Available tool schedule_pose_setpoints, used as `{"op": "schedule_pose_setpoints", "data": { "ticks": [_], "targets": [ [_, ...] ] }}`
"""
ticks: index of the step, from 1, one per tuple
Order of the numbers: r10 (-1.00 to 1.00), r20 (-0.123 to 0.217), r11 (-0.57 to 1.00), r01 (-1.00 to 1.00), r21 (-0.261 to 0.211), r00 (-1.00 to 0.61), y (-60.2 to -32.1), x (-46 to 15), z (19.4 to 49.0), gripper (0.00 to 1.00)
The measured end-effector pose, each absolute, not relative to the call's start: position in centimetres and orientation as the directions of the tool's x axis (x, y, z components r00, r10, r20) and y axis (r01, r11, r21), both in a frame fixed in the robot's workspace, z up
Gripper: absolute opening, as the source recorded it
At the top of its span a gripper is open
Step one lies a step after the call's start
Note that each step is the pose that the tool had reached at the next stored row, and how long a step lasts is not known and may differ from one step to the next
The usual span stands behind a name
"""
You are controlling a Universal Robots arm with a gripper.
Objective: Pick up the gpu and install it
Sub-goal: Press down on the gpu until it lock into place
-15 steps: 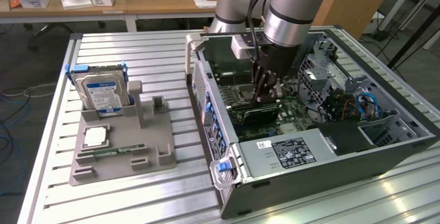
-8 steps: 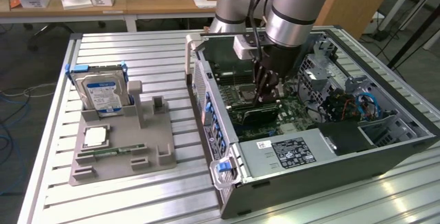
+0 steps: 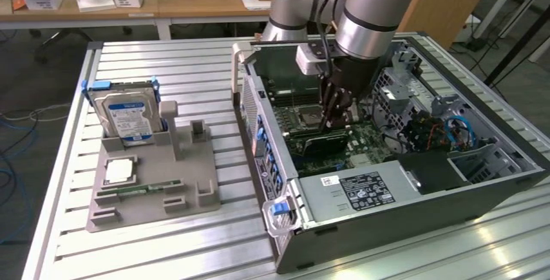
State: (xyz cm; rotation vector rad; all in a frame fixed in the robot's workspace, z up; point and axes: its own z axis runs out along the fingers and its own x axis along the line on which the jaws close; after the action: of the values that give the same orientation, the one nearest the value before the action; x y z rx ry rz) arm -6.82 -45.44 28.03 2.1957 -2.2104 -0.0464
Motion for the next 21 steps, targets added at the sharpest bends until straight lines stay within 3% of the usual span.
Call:
{"op": "schedule_pose_setpoints", "data": {
  "ticks": [21],
  "targets": [
    [-1.0,-0.003,0.007,-0.999,0.039,-0.007,-45.63,-6.15,27.85,0.11]
  ]
}}
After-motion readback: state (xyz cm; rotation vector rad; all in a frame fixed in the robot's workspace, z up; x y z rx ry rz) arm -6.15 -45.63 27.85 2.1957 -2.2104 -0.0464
